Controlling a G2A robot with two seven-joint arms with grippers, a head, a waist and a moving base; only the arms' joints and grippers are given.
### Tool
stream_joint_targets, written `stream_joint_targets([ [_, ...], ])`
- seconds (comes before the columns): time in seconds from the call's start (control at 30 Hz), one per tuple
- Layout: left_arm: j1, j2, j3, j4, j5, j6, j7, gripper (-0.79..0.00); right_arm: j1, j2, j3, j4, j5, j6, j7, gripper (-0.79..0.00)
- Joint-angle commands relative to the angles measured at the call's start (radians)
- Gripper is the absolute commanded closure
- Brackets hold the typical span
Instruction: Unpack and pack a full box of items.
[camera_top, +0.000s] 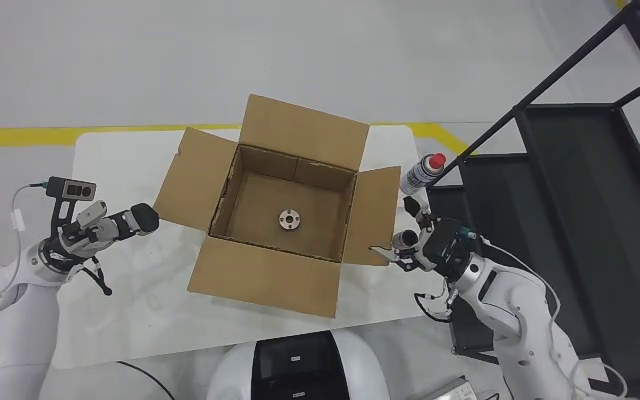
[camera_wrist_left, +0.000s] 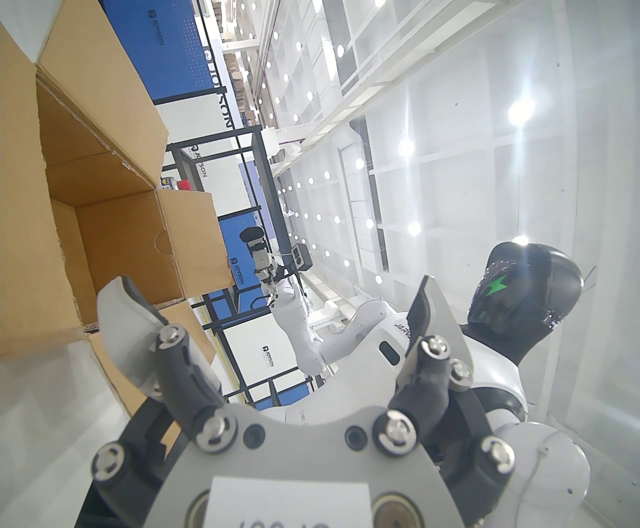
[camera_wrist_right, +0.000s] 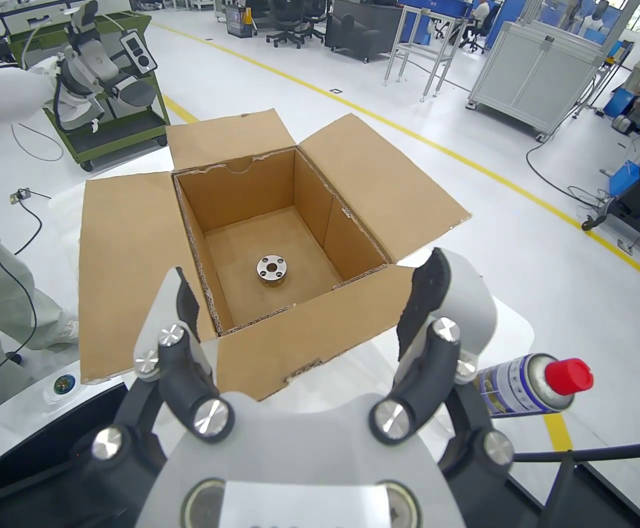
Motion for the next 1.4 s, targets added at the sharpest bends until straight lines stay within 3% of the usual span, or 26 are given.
stream_joint_targets([
  [0.0, 0.000, 0.000, 0.000, 0.000, 0.000, 0.000, 0.000, -0.785, 0.011, 0.000, -0.008, 0.007, -0.043, 0.033, 0.006, -0.785],
  [0.17, 0.000, 0.000, 0.000, 0.000, 0.000, 0.000, 0.000, -0.785, 0.026, 0.008, 0.073, 0.106, -0.019, 0.052, 0.003, -0.785],
  [0.4, 0.000, 0.000, 0.000, 0.000, 0.000, 0.000, 0.000, -0.785, 0.000, 0.029, 0.196, 0.213, 0.007, -0.084, 0.039, -0.785],
  [0.67, 0.000, 0.000, 0.000, 0.000, 0.000, 0.000, 0.000, -0.785, 0.052, 0.032, 0.105, 0.316, -0.171, -0.025, -0.006, -0.785],
  [1.37, 0.000, 0.000, 0.000, 0.000, 0.000, 0.000, 0.000, -0.785, 0.058, 0.032, 0.094, 0.331, -0.171, -0.030, -0.033, -0.785],
])
